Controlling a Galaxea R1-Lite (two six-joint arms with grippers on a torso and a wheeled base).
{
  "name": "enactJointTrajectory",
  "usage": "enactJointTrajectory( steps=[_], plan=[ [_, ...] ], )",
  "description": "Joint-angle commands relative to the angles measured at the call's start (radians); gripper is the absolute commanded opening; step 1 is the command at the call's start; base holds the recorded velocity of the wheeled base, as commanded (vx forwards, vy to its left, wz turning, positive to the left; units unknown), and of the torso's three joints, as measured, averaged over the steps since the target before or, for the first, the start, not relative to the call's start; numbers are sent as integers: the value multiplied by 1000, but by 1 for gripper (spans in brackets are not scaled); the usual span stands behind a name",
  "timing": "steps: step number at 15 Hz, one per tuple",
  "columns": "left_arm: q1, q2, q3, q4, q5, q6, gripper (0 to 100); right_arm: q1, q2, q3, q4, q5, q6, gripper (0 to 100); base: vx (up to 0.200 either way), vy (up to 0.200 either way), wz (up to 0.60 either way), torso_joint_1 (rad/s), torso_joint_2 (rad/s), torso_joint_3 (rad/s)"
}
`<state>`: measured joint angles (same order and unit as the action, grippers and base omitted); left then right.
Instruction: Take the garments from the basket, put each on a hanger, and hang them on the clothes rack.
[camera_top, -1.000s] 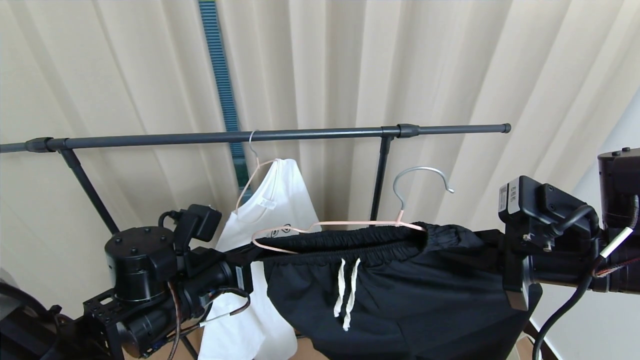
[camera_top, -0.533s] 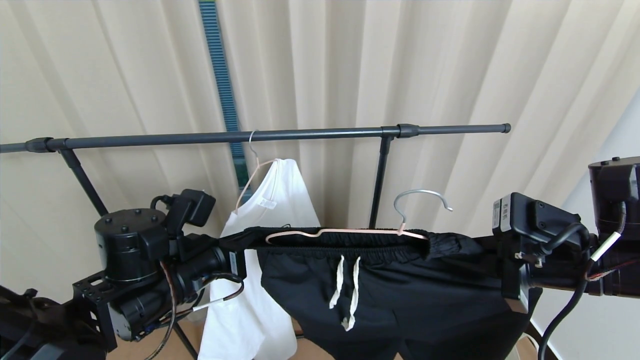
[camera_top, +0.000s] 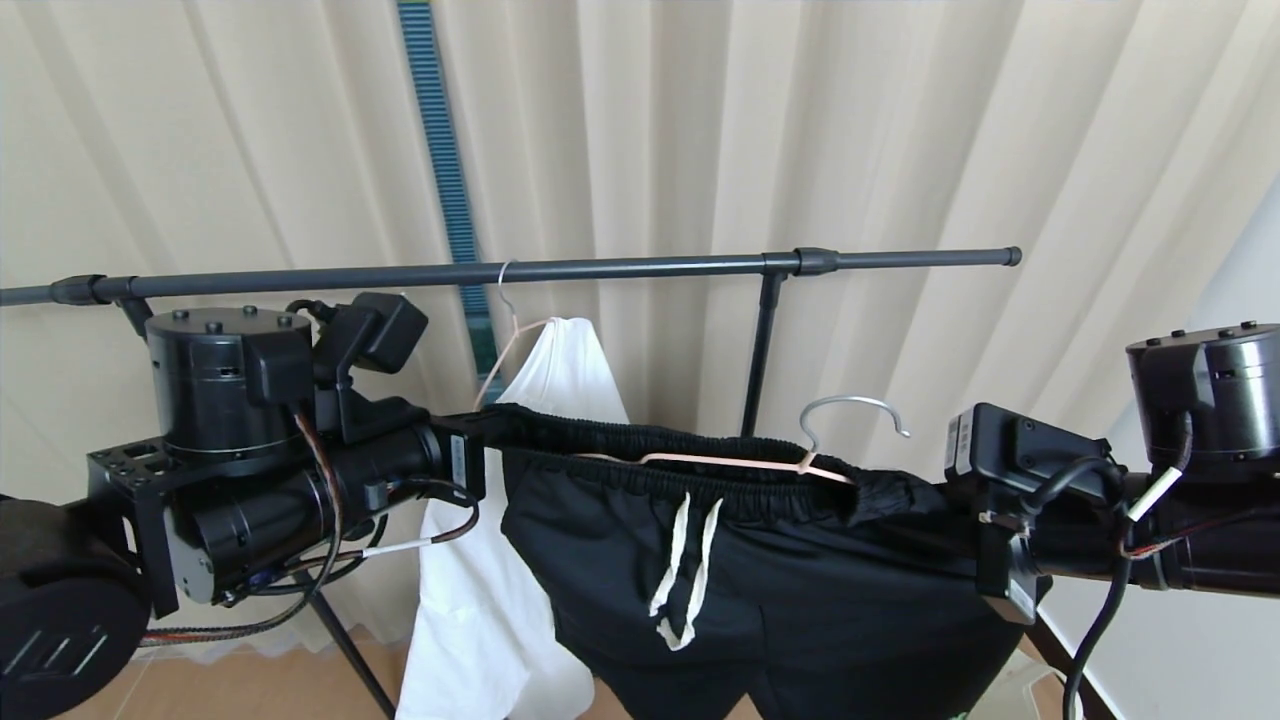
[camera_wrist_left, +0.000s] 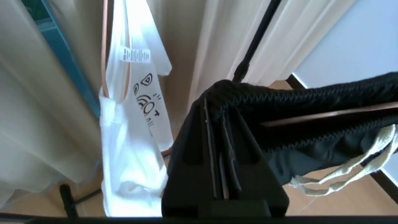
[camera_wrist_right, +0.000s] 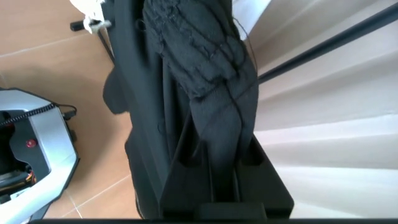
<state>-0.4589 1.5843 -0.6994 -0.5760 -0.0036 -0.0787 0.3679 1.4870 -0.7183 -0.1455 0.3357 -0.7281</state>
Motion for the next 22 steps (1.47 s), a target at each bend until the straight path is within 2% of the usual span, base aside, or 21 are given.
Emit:
enactJointTrajectory(
  steps=[1,3,4,7,9,10,11,12,20,21,22],
  plan=[
    [-21,-43,-58,53,7,5,0,-1,25,-1,0,-15,-7,0,0,0,0,0,0,0],
    [-56,-63,-103,131,51,7,0,-1,38,-4,0,-38,-7,0,0,0,0,0,0,0],
    [-93,-79,-152,222,82,7,0,0,67,-9,0,-53,-8,0,0,0,0,0,0,0],
    [-159,-82,-219,375,97,7,0,5,101,-38,-6,-60,3,0,0,0,0,0,0,0],
    [-204,-75,-229,403,129,7,0,14,102,-47,-11,-61,58,0,0,0,0,0,0,0],
    [-204,-75,-229,403,129,7,0,14,102,-47,-11,-61,58,0,0,0,0,0,0,0],
    [-239,-59,-233,426,132,7,0,45,116,-64,-12,-72,118,0,0,0,0,0,0,0],
    [-251,-56,-236,439,131,7,0,49,130,-69,-17,-84,134,0,0,0,0,0,0,0],
    [-268,-33,-235,439,132,-4,0,49,150,-78,-54,-84,153,0,0,0,0,0,0,0],
    [-268,-35,-236,439,132,-6,0,51,150,-81,-55,-83,185,0,0,0,0,0,0,0],
    [-267,-36,-236,441,132,-19,0,59,150,-93,-68,-81,266,0,0,0,0,0,0,0]
  ],
)
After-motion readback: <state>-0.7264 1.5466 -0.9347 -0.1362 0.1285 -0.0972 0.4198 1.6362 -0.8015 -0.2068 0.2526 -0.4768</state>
